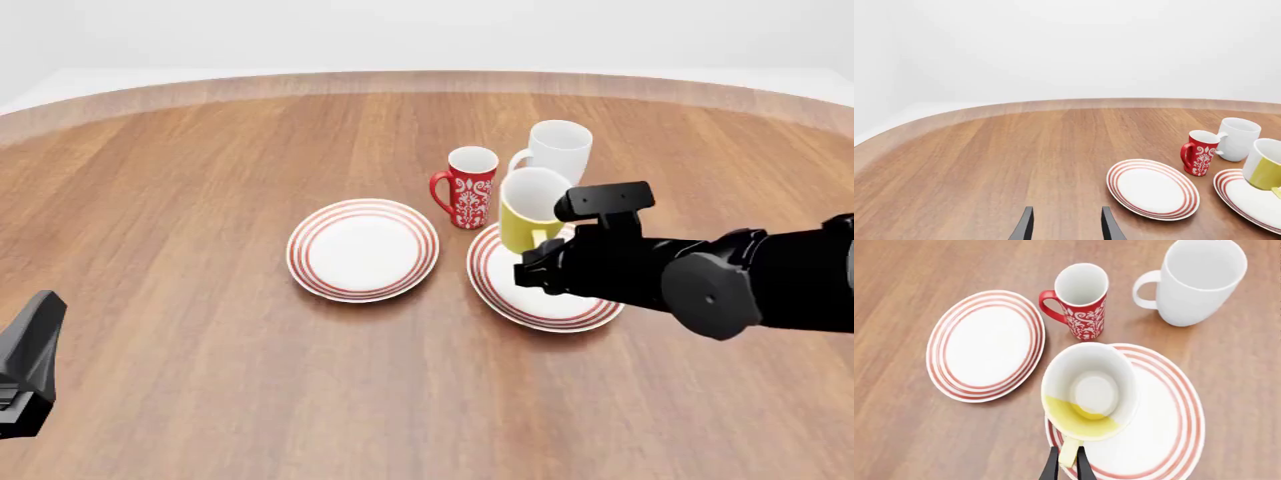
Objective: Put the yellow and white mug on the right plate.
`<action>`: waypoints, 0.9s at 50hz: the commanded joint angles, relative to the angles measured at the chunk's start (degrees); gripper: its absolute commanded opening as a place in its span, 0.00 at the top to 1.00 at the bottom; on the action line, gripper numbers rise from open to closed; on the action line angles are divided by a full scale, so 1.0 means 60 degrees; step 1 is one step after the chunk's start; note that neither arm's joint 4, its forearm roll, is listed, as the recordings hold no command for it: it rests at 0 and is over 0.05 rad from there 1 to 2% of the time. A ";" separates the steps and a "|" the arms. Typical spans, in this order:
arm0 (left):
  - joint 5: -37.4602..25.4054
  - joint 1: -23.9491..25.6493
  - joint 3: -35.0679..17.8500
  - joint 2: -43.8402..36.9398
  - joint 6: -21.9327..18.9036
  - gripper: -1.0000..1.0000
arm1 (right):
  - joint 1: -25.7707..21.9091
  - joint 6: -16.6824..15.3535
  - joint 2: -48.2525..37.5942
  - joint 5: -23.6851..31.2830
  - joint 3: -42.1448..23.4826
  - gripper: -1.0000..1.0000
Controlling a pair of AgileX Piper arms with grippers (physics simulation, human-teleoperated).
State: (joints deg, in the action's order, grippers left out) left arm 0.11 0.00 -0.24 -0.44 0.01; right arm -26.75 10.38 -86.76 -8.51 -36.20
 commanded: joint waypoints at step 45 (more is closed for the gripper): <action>0.0000 0.0000 0.0000 0.0001 0.0001 0.00 | 0.0890 -0.0198 -0.1354 -0.1034 0.0118 1.00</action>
State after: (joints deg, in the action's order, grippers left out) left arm 0.11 0.00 -0.24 -0.44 0.01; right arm -21.60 8.72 -93.38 -13.26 -35.36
